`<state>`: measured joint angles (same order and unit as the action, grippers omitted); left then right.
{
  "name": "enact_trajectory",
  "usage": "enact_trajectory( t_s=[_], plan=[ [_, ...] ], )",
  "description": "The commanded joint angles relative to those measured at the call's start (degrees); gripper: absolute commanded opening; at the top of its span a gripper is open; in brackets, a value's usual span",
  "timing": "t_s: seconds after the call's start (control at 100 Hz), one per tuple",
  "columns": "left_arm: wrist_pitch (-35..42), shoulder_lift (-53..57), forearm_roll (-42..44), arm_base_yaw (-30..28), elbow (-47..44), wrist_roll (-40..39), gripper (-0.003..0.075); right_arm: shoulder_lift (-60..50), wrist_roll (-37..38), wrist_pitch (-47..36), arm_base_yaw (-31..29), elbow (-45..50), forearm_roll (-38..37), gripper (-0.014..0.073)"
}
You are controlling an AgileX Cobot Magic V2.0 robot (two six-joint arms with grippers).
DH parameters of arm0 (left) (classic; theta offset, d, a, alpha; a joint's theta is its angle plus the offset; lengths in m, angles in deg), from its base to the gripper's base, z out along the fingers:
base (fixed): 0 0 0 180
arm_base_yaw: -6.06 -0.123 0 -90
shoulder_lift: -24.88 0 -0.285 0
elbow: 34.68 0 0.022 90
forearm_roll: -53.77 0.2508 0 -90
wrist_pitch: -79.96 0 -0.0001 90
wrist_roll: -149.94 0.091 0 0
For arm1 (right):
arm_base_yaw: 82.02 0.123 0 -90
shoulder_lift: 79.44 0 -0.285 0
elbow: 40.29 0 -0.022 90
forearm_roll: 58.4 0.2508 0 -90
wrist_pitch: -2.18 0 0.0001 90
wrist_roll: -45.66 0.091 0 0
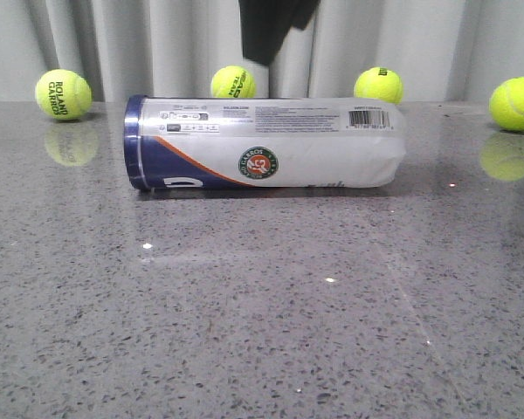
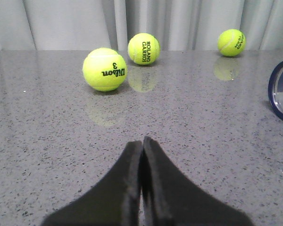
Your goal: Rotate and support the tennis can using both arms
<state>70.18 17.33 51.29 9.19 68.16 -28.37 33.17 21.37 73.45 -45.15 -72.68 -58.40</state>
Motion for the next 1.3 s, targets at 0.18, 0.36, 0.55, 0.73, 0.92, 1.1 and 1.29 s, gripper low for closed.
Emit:
enact_trajectory(
  t_s=[0.18,0.36,0.55,0.73,0.92,1.1,1.29],
  plan=[
    [4.4,1.9,-0.5,0.0,-2.5,-0.5,-0.002,-7.1,21.8,5.0,-0.1,-0.2,-10.1,0.0665],
    [4.4,1.9,-0.5,0.0,-2.5,-0.5,-0.002,-10.8,26.5,5.0,-0.9,4.2,-10.1,0.0665],
    [4.4,1.9,-0.5,0.0,-2.5,-0.5,-0.002,-16.2,30.3,4.9,-4.0,13.1,-10.1,0.0547],
    [4.4,1.9,-0.5,0.0,-2.5,-0.5,-0.002,-21.1,31.7,4.6,-7.4,19.9,-10.1,0.0264],
    [4.4,1.9,-0.5,0.0,-2.5,-0.5,-0.002,-26.0,33.6,3.5,-11.0,24.5,-10.1,0.0087],
    [4.4,1.9,-0.5,0.0,-2.5,-0.5,-0.002,-31.7,36.8,1.7,-14.0,28.9,-10.1,0.0046],
    [4.4,1.9,-0.5,0.0,-2.5,-0.5,-0.002,-38.7,38.1,-2.3,-14.7,34.3,-10.5,0.0045]
  ],
)
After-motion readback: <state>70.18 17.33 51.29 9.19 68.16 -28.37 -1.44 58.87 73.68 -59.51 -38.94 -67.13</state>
